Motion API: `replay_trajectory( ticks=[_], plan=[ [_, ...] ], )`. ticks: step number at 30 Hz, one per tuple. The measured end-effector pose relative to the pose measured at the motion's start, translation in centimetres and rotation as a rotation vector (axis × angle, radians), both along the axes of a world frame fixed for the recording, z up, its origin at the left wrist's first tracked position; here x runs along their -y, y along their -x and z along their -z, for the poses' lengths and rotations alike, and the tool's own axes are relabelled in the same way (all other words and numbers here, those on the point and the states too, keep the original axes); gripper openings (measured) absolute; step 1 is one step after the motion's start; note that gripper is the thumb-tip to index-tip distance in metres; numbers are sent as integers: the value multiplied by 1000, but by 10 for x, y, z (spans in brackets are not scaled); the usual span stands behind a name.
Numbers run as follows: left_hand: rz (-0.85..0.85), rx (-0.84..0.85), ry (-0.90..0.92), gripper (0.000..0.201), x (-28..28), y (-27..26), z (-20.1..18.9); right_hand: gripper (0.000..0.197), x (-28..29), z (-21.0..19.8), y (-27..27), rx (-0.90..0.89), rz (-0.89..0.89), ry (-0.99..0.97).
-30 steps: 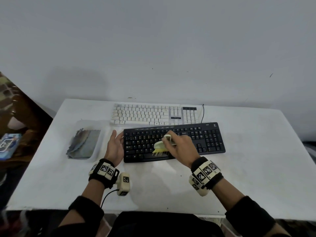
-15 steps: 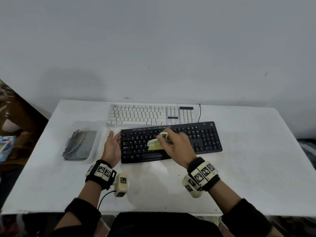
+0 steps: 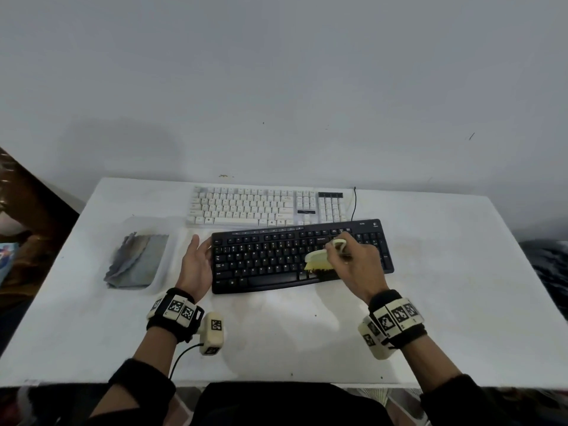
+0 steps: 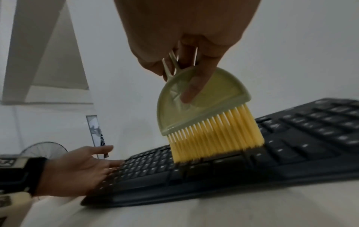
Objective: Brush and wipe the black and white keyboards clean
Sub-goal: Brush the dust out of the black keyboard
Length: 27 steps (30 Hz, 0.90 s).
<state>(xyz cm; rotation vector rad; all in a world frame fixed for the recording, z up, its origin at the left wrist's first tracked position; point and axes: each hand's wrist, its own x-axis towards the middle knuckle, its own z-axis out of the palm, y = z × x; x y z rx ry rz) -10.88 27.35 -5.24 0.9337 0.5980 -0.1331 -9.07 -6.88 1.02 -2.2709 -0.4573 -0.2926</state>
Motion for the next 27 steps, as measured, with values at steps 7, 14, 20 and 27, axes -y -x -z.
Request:
replay_trajectory(
  ticks=[7,14,20,27],
  plan=[
    [9,-5,3,63,0,-1,-1,14,-43,12,23,39,-181,-62],
    [3,8,27,66,-1,-1,2,16,4,18,16,82,-31,-11],
    [-1,1,36,66,-1,-1,2,8,4,12,20,40,45,-150],
    [2,3,34,66,0,0,0,14,-23,22,28,24,-91,-115]
  ],
)
